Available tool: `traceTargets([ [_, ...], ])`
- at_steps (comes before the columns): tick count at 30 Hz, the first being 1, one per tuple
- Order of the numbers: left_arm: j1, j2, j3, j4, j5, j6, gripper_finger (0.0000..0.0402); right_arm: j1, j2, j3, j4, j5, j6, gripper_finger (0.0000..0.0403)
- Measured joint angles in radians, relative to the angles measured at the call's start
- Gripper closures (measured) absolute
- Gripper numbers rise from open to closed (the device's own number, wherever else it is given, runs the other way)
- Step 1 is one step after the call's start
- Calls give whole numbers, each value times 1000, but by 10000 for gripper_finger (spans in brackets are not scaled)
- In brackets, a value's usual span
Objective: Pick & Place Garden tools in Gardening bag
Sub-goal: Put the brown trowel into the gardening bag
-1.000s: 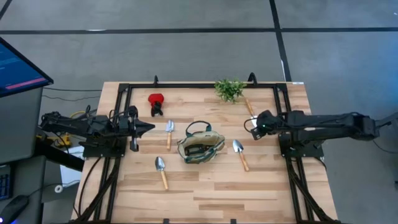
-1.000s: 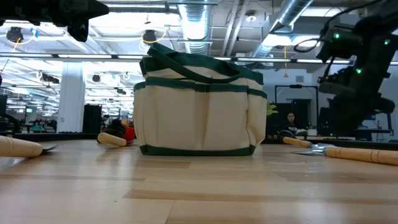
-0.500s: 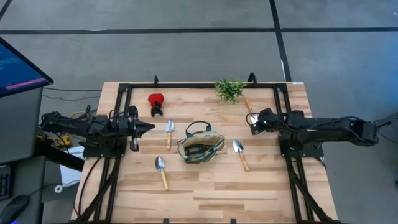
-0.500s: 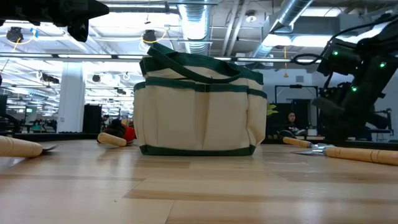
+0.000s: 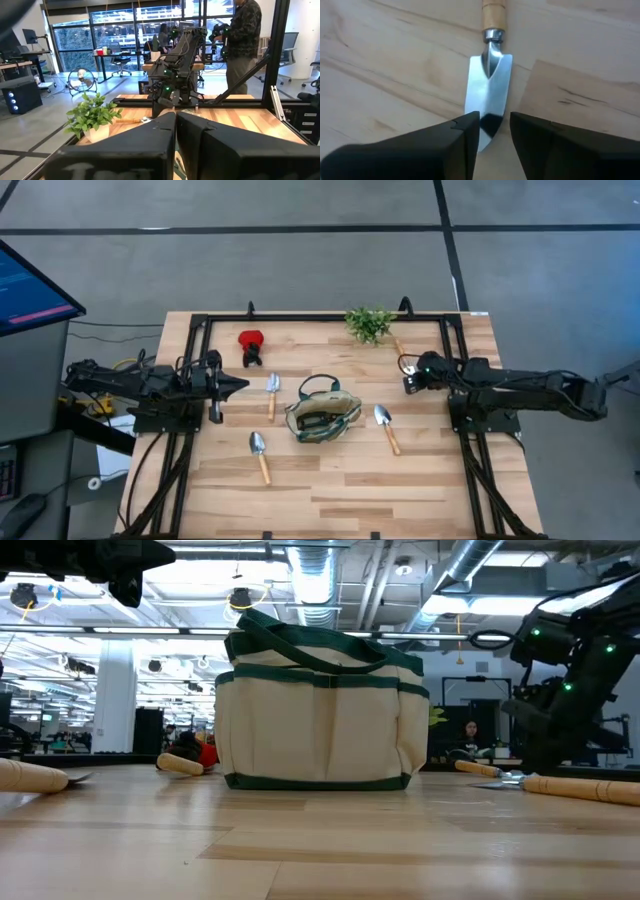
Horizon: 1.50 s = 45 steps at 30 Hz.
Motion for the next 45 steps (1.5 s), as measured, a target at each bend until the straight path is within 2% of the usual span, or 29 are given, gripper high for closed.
traceTargets([
  [5, 0, 0, 0, 0, 0, 0, 400, -9, -3, -50, 87, -23, 9, 329],
  [13, 0, 0, 0, 0, 0, 0, 400, -9, -3, -59, 115, -39, 22, 395],
  [20, 0, 0, 0, 0, 0, 0, 400, -3, -3, -53, 101, -59, 23, 400],
  [27, 0, 0, 0, 0, 0, 0, 400, 56, 1, 30, -12, -235, -72, 402],
  [33, 0, 0, 0, 0, 0, 0, 400, 124, 0, 146, -249, -150, -107, 402],
  [42, 0, 0, 0, 1, 0, 0, 400, 254, 2, 307, -290, -46, -25, 402],
  [45, 0, 0, 0, 1, 0, 0, 400, 290, 2, 390, -394, -38, -25, 402],
])
